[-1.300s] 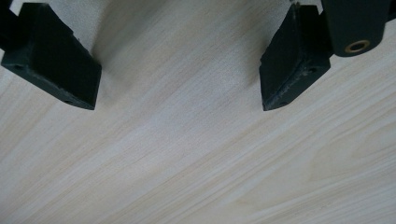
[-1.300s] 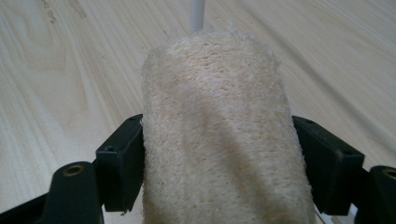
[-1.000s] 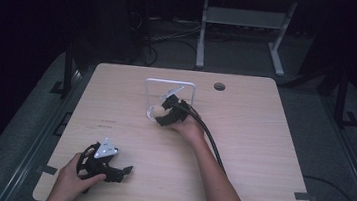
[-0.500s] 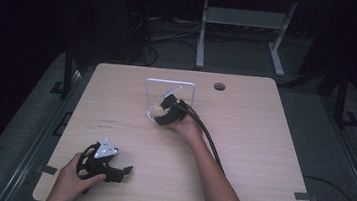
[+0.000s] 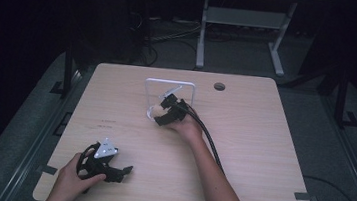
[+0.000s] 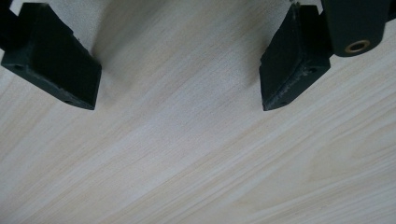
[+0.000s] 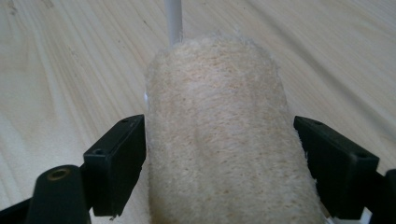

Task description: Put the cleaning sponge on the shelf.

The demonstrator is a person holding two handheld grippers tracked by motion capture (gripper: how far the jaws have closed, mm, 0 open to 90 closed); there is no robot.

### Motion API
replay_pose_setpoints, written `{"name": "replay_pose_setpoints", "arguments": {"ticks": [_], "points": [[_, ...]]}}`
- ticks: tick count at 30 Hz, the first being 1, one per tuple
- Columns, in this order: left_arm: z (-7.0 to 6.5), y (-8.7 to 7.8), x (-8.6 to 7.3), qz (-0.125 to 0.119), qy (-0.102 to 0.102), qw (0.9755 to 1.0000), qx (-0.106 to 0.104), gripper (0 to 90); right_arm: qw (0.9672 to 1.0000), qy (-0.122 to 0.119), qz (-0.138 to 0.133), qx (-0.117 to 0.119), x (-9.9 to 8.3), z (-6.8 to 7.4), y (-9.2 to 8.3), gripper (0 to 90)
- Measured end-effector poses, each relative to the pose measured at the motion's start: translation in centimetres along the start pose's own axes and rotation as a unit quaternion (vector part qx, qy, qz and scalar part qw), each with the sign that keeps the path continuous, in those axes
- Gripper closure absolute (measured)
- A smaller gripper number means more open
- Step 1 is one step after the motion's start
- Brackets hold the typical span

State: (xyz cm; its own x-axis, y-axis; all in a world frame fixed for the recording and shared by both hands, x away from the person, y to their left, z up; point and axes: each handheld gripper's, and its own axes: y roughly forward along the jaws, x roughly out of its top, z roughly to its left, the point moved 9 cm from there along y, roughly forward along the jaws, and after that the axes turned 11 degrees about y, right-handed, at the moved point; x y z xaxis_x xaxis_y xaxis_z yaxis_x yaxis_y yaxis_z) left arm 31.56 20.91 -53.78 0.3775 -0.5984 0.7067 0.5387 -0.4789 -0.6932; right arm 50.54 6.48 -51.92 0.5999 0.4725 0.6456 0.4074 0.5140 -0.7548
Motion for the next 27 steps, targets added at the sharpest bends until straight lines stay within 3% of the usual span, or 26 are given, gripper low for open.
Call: {"name": "replay_pose_setpoints", "arguments": {"ticks": [16, 20, 27], "points": [[0.0, 0.0, 0.0, 0.0, 0.0, 1.0, 0.0, 12.1, 0.9989, -0.022, -0.041, -0.007, 1.1, 1.3, -3.7, 18.1], [0.0, 0.0, 0.0, 0.0, 0.0, 1.0, 0.0, 12.1, 0.9987, -0.023, -0.045, 0.001, 1.0, 1.7, -4.8, 23.2], [0.0, 0.0, 0.0, 0.0, -0.001, 1.0, 0.0, 12.1, 0.9971, -0.038, -0.057, 0.035, 0.0, 3.2, -6.6, 63.9]]}}
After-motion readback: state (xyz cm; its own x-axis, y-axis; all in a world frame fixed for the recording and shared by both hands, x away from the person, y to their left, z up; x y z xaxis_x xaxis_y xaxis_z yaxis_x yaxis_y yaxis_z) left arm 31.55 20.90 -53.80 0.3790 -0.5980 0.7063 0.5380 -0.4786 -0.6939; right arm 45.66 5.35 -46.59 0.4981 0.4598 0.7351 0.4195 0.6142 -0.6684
